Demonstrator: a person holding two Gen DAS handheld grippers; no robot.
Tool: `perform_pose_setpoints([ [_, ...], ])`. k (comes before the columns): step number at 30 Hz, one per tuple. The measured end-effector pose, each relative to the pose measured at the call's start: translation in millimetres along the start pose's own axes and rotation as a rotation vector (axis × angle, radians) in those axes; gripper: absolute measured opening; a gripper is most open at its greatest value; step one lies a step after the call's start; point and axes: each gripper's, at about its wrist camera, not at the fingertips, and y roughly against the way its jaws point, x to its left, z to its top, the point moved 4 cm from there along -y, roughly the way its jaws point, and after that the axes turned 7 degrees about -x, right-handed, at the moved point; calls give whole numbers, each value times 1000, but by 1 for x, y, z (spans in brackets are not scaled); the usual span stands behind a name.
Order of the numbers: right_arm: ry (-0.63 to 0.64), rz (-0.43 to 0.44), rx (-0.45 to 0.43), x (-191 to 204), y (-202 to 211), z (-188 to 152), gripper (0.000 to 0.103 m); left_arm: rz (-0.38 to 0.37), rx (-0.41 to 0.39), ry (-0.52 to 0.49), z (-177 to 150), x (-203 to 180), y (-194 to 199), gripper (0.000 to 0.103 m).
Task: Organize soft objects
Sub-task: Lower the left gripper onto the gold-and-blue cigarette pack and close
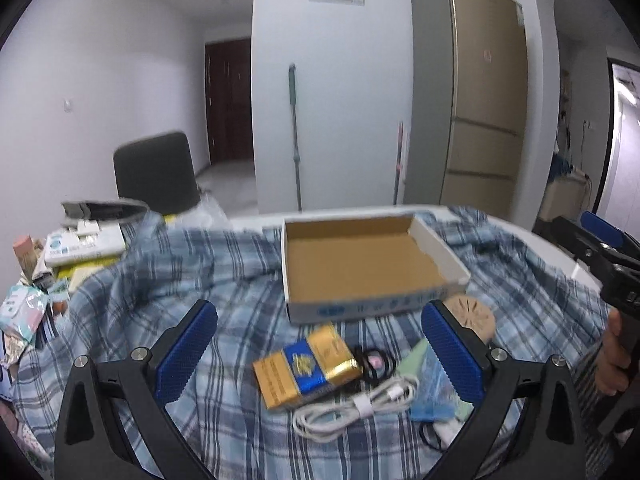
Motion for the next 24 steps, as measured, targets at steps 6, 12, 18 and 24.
perform_pose_setpoints([
  [6, -1, 17, 147, -2, -18, -25, 103, -53, 158, -20, -28, 4, -13, 96],
  [12, -8, 53, 195, -2, -22, -37, 103, -104, 263, -124, -46, -7, -26, 87],
  [18, 12, 59, 205, 2, -22, -39, 103, -112, 403, -36, -43, 9, -70, 87],
  [24, 40, 56, 203, 7, -22, -41, 103, -157, 452, 42, -38, 26, -105, 87],
])
